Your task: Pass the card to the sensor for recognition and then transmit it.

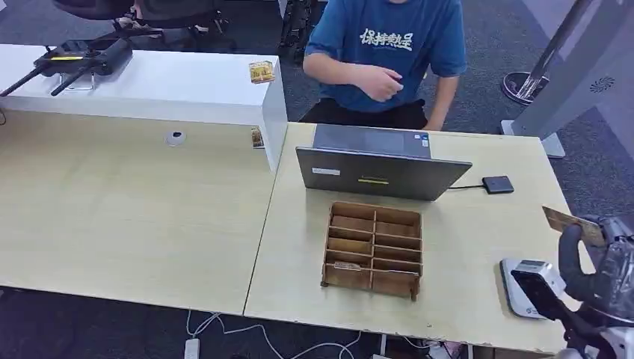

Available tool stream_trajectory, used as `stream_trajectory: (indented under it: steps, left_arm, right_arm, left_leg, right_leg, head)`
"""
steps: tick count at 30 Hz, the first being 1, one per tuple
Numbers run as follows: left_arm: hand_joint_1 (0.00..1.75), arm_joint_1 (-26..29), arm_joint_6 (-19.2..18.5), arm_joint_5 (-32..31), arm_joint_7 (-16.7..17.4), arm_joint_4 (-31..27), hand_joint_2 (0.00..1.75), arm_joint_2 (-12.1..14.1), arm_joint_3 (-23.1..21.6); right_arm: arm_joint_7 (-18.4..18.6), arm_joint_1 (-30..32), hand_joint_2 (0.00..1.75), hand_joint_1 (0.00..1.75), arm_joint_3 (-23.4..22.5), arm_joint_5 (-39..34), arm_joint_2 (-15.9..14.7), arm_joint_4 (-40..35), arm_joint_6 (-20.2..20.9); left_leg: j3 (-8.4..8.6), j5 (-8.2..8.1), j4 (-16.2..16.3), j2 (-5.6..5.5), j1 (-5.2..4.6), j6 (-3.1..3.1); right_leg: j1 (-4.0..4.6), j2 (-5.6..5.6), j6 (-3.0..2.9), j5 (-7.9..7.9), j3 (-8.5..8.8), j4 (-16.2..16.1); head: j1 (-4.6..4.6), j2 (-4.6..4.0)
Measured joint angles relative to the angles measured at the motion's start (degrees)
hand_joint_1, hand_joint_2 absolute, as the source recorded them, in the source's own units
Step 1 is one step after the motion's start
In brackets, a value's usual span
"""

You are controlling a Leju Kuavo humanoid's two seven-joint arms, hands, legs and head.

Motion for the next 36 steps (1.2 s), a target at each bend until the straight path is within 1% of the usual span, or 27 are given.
stream_trajectory:
  steps: [6,8,11,14,21,23,28,32,36]
  left_arm:
    - [0.0,0.0,-0.1,-0.7,0.4,0.0,0.0,0.0,0.0]
    - [0.0,-0.1,-0.2,-1.1,0.5,0.0,0.0,0.0,0.0]
    - [0.0,-0.1,-0.4,-1.4,0.6,0.0,0.0,0.0,0.0]
    - [0.0,-0.1,-0.6,-1.6,0.6,0.0,0.0,0.0,0.0]
    - [0.0,-0.1,-0.6,-1.7,0.7,0.0,0.0,0.0,0.0]
    - [0.0,-0.1,-0.7,-2.1,0.9,0.0,0.0,0.0,0.0]
    - [0.0,-0.2,-0.9,-3.0,1.2,0.0,0.0,0.0,0.0]
    - [0.0,-0.2,-1.2,-3.5,1.2,0.0,0.0,0.1,0.0]
    - [0.0,-0.3,-1.2,-4.0,1.3,0.0,0.0,0.1,0.0]
  right_arm:
    - [1.0,-1.3,1.75,1.75,0.2,2.1,1.0,0.0,-0.2]
    - [1.7,-3.1,1.75,1.75,0.5,3.1,1.4,0.3,0.1]
    - [2.9,-6.8,1.75,1.75,1.6,3.8,1.9,1.1,1.6]
    - [3.1,-9.4,1.75,1.75,2.3,4.0,2.3,1.8,2.2]
    - [3.1,-10.8,1.75,1.75,3.3,4.1,2.7,3.1,2.3]
    - [3.8,-11.5,1.75,1.75,3.7,4.5,2.8,3.5,2.5]
    - [6.7,-17.6,1.75,1.75,6.7,7.7,3.5,6.2,4.7]
    - [9.0,-23.0,1.75,1.75,10.0,10.8,5.0,8.9,5.9]
    - [10.5,-27.5,1.75,1.75,12.9,12.3,6.9,11.7,7.1]
  left_leg:
    - [-0.02,0.0,0.0,0.01,0.0,0.0]
    - [-0.02,0.0,0.0,0.01,0.0,0.0]
    - [0.01,0.07,0.0,0.01,0.0,-0.02]
    - [-0.01,0.11,0.0,-0.06,0.0,-0.02]
    - [-0.05,0.1,0.0,-0.05,0.0,-0.02]
    - [-0.09,0.1,0.0,-0.04,0.0,-0.02]
    - [-0.07,0.16,0.0,0.0,0.0,-0.02]
    - [-0.07,0.21,0.0,-0.01,0.02,-0.04]
    - [-0.07,0.23,0.0,-0.01,0.02,-0.03]
  right_leg:
    - [0.0,0.02,0.0,0.0,0.0,0.0]
    - [0.0,0.02,0.0,0.0,0.0,0.0]
    - [0.0,0.02,-0.03,0.02,0.0,0.0]
    - [0.0,-0.07,-0.03,0.02,0.01,0.0]
    - [0.0,-0.07,-0.02,0.02,0.0,0.0]
    - [0.0,-0.06,-0.02,0.02,-0.02,0.0]
    - [0.01,0.0,-0.05,0.12,-0.05,0.0]
    - [0.02,-0.01,-0.05,0.13,-0.05,0.1]
    - [0.03,-0.01,-0.06,0.14,-0.05,0.1]
  head:
    - [0.0,0.0]
    - [0.0,0.0]
    - [0.0,0.0]
    - [0.0,0.0]
    - [0.0,0.0]
    - [0.0,0.0]
    - [-0.02,0.0]
    - [0.0,0.0]
    - [0.0,0.0]
